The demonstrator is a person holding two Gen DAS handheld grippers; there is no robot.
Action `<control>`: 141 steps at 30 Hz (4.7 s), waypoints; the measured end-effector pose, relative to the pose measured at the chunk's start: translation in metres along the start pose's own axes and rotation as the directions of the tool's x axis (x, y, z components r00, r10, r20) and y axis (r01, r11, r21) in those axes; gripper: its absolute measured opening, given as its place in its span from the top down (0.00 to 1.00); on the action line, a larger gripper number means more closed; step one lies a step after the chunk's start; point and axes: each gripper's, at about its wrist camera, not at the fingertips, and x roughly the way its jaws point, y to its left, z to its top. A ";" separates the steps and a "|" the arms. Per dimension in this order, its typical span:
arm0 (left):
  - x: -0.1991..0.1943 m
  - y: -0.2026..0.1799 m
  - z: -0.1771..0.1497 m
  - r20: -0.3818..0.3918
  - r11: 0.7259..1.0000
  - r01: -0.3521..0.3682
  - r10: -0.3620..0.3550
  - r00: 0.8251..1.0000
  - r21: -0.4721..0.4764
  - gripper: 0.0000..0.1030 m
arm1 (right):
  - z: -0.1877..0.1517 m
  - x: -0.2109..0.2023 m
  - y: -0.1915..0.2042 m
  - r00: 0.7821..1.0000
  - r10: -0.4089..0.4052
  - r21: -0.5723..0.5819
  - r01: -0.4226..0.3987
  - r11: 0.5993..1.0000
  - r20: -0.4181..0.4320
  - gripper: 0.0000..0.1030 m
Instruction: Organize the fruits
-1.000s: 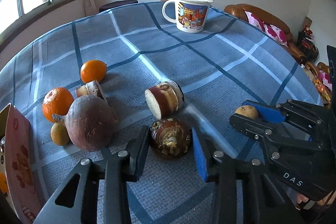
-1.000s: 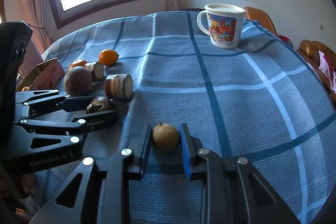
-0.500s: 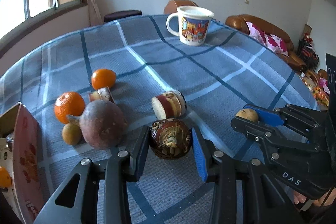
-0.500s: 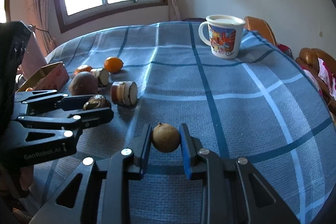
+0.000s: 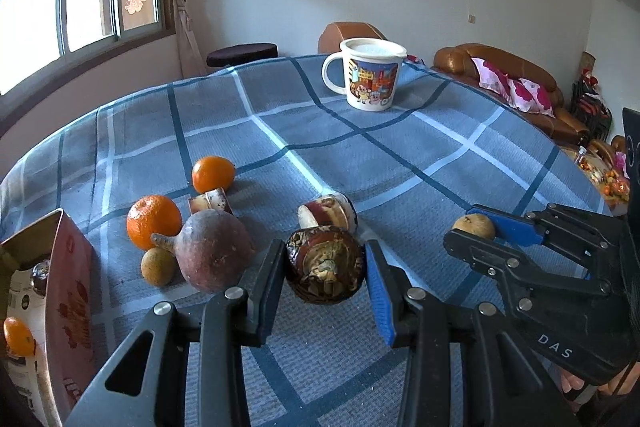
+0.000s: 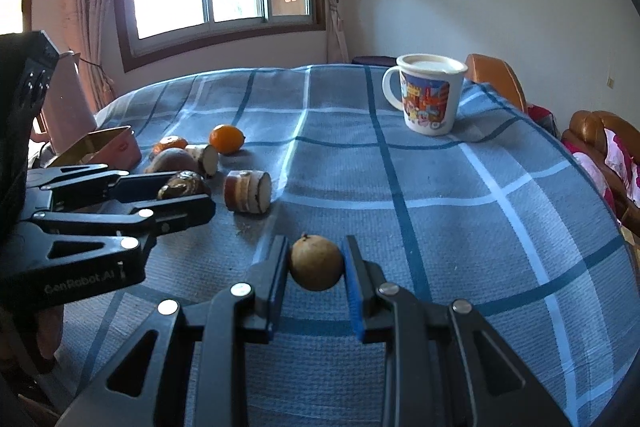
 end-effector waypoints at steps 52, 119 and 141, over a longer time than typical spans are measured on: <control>-0.047 0.001 -0.008 0.231 0.996 -0.086 0.089 0.969 -0.021 0.60 | -0.010 -0.035 0.008 0.974 -0.012 -0.058 0.026 0.998 0.225 0.71; -0.123 0.091 -0.035 0.292 0.925 -0.339 0.376 0.879 -0.170 0.60 | 0.049 -0.023 0.120 0.957 0.048 -0.273 0.034 0.961 0.287 0.71; -0.141 0.159 -0.057 0.208 0.862 -0.438 0.491 0.846 -0.256 0.60 | 0.073 0.005 0.192 0.956 0.158 -0.384 -0.054 0.922 0.246 0.71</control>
